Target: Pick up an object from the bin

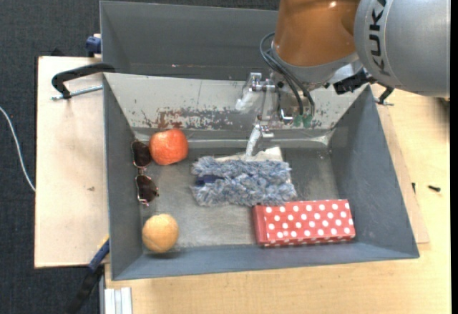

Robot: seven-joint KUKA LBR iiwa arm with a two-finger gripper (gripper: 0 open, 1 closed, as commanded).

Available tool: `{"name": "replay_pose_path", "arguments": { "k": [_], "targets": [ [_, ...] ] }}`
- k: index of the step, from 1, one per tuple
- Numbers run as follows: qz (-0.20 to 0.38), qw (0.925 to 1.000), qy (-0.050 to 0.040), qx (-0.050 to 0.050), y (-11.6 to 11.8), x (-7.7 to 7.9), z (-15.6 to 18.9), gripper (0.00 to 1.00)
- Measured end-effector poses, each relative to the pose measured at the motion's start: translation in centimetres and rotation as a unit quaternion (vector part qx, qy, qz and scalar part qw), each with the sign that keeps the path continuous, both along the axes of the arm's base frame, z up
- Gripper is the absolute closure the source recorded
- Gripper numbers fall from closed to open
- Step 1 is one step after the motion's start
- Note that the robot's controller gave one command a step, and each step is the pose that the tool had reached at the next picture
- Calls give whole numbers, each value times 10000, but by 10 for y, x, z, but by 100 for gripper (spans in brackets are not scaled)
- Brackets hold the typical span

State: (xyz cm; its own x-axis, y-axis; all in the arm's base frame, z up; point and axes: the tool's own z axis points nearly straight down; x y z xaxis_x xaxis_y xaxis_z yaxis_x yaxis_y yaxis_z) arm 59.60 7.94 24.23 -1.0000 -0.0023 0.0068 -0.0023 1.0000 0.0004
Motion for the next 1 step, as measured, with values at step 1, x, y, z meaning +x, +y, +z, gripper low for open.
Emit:
{"name": "replay_pose_path", "arguments": {
  "k": [1],
  "targets": [
    [-9,10000,-45,6,0,1,5,0]
  ]
}}
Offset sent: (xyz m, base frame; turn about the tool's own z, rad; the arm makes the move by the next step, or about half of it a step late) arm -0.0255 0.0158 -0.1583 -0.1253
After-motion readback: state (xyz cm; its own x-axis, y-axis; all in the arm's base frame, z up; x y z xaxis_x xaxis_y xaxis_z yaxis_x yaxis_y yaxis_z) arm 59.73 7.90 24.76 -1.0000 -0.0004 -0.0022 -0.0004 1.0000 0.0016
